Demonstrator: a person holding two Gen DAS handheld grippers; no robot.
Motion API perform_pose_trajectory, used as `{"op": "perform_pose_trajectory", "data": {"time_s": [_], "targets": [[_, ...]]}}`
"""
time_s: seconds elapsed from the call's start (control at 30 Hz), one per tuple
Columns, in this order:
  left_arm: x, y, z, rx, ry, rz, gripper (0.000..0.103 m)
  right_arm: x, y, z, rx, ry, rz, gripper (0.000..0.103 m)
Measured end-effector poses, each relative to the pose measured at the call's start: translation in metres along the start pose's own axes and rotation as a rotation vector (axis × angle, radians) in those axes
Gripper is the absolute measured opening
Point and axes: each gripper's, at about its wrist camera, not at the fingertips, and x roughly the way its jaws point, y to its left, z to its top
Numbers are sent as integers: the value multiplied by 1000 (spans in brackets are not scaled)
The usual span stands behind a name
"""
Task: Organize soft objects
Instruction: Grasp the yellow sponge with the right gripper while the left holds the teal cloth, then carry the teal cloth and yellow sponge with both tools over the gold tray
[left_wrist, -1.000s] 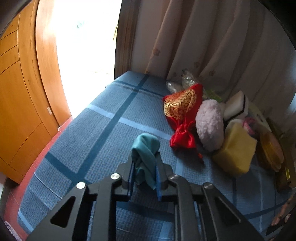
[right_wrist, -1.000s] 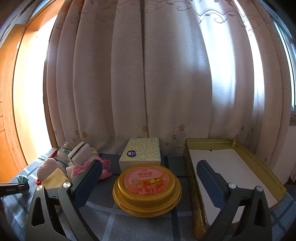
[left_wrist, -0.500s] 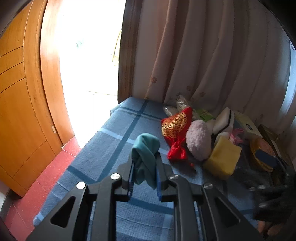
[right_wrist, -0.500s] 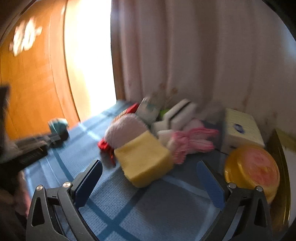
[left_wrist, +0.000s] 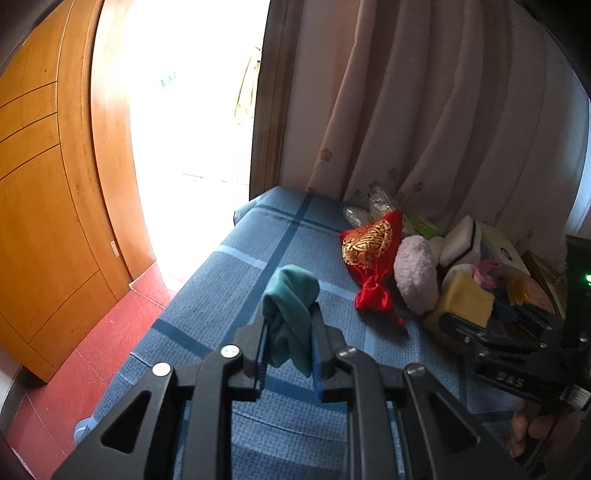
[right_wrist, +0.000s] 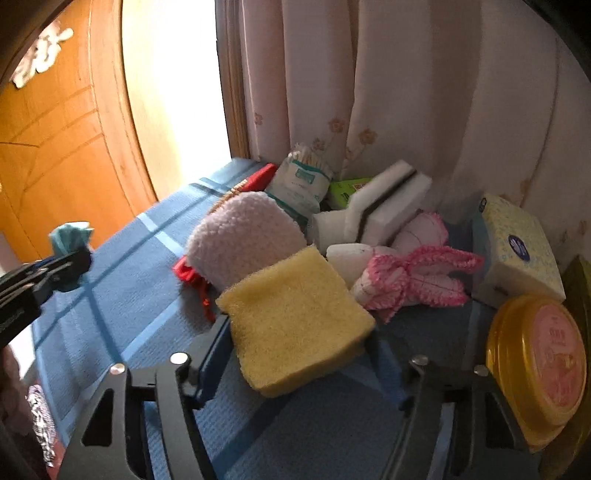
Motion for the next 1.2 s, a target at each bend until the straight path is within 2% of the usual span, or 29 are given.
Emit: {"op": "perform_pose_trajectory", "data": {"time_s": [0.23,0.43,0.53,0.63,0.73,0.8,0.87,0.97,1.07,1.2], "targets": [[-3,-8,1,9,-10,-6,17,-62,-33,-31,159,-170,140,69],[-3,-33,0,44,-8,-42,17,-98,-57,-55,229,-249,149,69],[-4,-50,-1,60,-14,-65,17,-112,-58,-62,234,-272,137,69],[-3,-69,-3,87,-8,-87,17,-119,-57,-70,216,-286,162,69],[-3,-88,-6,118,-3,-101,17,-122,-59,-74,230,-278,262,69],[-3,-96,-7,134,-2,-101,17,-128,-59,-79,233,-276,286,69],[-4,-101,-6,142,-4,-101,17,-124,-59,-84,222,-234,344,70],[-7,-104,-7,155,-9,-92,17,-116,-56,-97,190,-146,285,70],[-9,-103,-7,151,-13,-79,17,-115,-57,-108,184,-105,225,71],[-8,-102,-7,141,-7,-71,17,-115,-68,-118,226,-82,210,72]]}}
